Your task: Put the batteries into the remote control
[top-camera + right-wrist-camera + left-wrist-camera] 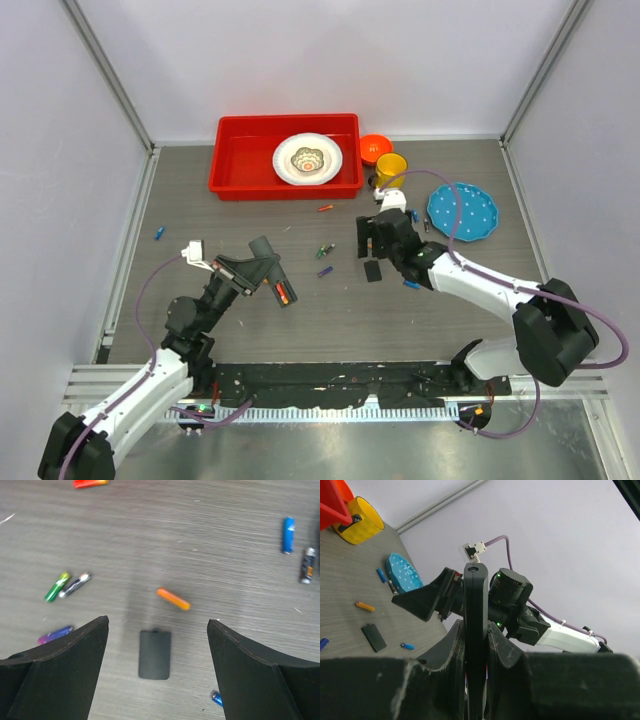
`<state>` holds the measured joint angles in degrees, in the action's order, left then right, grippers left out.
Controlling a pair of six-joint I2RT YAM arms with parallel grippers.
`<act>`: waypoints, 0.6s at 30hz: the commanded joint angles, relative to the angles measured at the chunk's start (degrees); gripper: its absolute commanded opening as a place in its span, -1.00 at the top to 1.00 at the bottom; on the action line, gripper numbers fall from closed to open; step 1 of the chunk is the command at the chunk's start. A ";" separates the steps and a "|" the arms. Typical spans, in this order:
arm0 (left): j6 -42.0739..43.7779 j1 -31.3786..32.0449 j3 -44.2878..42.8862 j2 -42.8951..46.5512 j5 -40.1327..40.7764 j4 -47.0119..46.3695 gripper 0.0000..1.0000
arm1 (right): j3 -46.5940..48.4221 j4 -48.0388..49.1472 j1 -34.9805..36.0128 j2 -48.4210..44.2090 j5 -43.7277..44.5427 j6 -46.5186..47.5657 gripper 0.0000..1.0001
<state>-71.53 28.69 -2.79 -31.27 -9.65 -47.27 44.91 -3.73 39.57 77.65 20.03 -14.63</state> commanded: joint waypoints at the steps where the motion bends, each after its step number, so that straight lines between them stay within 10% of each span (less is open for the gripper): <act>1: -0.54 -0.39 3.40 -0.81 0.16 -5.64 1.00 | 2.38 -0.67 -3.62 0.92 0.44 -11.20 -0.69; 18: -0.98 -0.30 3.58 -1.25 0.07 -4.15 1.00 | 10.20 -8.40 -4.94 14.37 8.97 -24.46 -0.69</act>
<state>-72.55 28.69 -2.79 -33.80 -10.66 -50.35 52.99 -11.05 34.74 90.30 25.02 -31.99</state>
